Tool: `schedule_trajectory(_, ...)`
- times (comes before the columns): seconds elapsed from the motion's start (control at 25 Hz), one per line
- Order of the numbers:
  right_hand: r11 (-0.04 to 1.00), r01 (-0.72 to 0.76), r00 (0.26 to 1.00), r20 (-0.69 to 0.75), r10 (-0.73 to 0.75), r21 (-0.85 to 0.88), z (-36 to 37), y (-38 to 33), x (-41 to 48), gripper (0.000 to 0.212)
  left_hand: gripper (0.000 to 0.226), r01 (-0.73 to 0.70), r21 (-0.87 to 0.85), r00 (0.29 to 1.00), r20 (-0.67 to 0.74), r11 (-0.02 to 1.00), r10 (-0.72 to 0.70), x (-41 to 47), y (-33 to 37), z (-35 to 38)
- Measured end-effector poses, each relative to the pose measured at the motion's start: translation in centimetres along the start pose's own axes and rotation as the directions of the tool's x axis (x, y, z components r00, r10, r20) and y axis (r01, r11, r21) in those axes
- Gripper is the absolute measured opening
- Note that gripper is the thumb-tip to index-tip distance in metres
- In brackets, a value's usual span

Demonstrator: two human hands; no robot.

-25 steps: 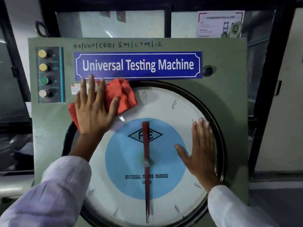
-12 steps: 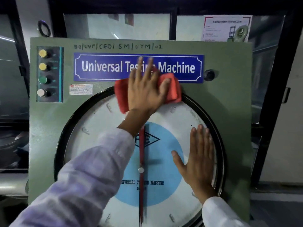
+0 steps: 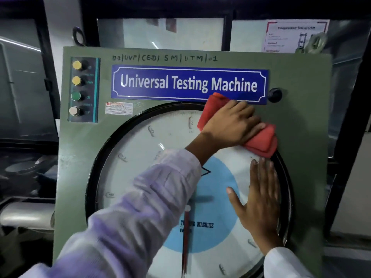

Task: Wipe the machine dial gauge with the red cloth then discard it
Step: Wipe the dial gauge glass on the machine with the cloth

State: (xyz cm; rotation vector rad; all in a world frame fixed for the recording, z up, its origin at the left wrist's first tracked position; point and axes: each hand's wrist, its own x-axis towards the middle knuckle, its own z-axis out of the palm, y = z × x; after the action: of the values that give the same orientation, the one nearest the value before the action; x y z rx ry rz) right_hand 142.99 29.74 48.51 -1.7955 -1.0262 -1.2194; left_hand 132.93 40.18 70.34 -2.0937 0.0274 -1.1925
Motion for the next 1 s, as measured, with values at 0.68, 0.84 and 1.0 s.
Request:
schedule_trajectory(0.68,0.999,-0.027,0.996,0.081,0.029,-0.024,-1.2,-1.1,0.4,0.098,0.120,0.557,0.094,0.801,0.201,0.825,-0.564,-16.0,-10.6,-6.4)
schedule_trajectory(0.84,0.997,-0.077,0.986,0.147,0.077,-0.004,-2.5,-2.0,0.6,0.098,0.113,0.595,0.020,0.765,0.293,0.803,-0.574,-15.8,-11.0,-7.8)
schedule_trajectory(1.0,0.947,-0.303,0.926,0.269,0.265,0.111,-4.1,-5.4,1.8,0.098,0.079,0.691,-0.081,0.701,0.320,0.719,-0.638,-15.8,-12.2,-9.1)
